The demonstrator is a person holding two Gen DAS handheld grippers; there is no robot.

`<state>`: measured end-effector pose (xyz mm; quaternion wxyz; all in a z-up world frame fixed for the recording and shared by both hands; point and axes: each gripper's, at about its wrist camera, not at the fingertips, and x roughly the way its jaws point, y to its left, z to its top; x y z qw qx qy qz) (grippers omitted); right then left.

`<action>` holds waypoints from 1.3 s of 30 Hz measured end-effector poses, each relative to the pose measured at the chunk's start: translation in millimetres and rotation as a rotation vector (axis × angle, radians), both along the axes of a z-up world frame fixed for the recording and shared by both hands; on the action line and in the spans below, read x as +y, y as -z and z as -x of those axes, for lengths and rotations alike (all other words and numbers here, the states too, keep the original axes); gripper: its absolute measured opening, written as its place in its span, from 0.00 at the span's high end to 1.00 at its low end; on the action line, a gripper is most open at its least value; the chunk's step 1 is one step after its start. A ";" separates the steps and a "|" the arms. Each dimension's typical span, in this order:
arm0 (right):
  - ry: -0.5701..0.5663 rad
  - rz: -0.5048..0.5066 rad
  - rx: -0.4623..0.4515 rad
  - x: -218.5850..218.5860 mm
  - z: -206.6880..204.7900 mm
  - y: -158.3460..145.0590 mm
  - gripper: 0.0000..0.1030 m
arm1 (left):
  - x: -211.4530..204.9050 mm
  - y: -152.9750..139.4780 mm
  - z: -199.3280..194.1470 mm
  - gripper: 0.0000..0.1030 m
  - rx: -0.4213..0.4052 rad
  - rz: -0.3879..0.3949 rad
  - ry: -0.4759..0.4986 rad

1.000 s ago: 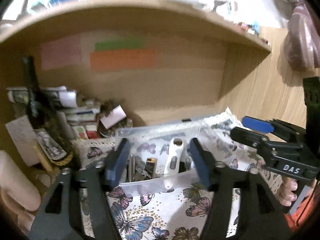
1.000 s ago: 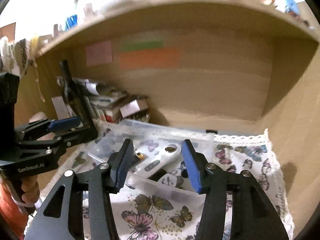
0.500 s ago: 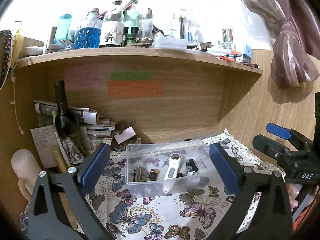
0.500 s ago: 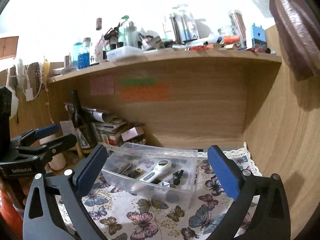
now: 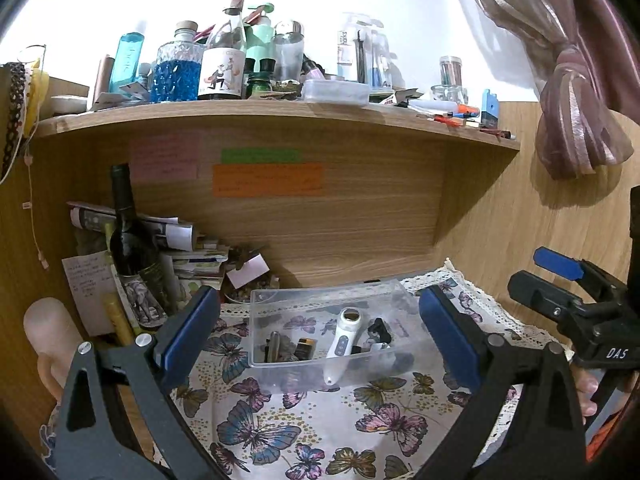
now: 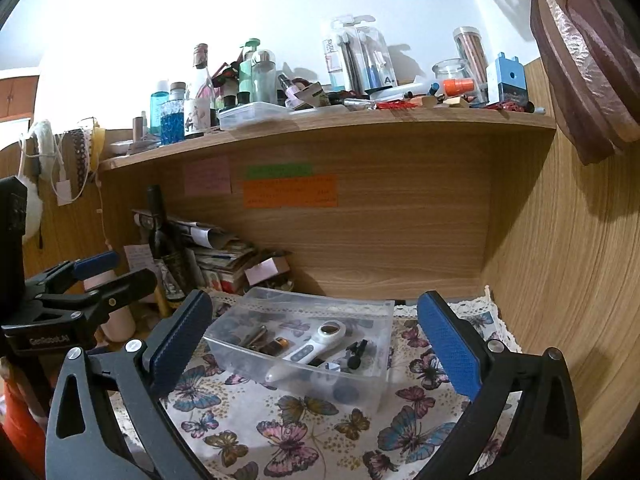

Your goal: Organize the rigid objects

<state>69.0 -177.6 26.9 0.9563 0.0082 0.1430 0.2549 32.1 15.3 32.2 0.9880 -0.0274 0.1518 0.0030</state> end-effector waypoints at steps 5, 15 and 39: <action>0.002 0.004 0.002 -0.1 0.3 1.0 0.00 | -2.7 -0.5 1.3 0.02 -0.006 -0.007 0.002; 0.004 -0.004 0.007 1.4 1.3 1.9 0.00 | -7.1 -1.6 3.7 0.02 -0.022 -0.024 -0.009; 0.005 -0.004 0.002 4.0 3.7 0.3 0.00 | -9.2 -2.7 6.5 0.01 -0.032 -0.018 -0.012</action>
